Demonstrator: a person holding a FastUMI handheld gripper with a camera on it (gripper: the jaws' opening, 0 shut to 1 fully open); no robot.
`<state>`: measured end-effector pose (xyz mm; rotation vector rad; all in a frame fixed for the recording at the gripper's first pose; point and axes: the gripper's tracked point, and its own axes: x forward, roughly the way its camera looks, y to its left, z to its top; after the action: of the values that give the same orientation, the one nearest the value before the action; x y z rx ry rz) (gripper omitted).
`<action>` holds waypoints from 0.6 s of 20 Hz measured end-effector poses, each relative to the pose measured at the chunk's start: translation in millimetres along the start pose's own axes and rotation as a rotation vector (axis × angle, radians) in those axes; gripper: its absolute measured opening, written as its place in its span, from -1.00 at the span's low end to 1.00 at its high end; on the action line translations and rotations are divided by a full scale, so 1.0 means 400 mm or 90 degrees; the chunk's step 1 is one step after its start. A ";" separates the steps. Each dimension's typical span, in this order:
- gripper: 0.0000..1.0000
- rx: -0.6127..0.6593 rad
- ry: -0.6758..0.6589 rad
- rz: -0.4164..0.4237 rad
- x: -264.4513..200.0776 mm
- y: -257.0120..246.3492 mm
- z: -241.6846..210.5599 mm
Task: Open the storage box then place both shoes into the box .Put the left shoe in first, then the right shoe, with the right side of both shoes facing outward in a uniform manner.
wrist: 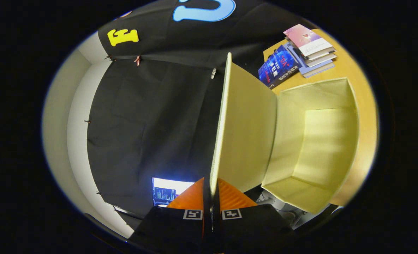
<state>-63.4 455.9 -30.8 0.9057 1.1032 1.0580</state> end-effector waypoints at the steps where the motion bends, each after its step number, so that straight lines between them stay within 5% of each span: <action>1: -0.90 0.000 0.003 0.000 0.034 0.013 -0.002; 12: -0.85 -0.025 0.032 -0.057 0.375 0.002 -0.057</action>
<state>-69.6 601.9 -71.6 0.7942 1.1505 1.0299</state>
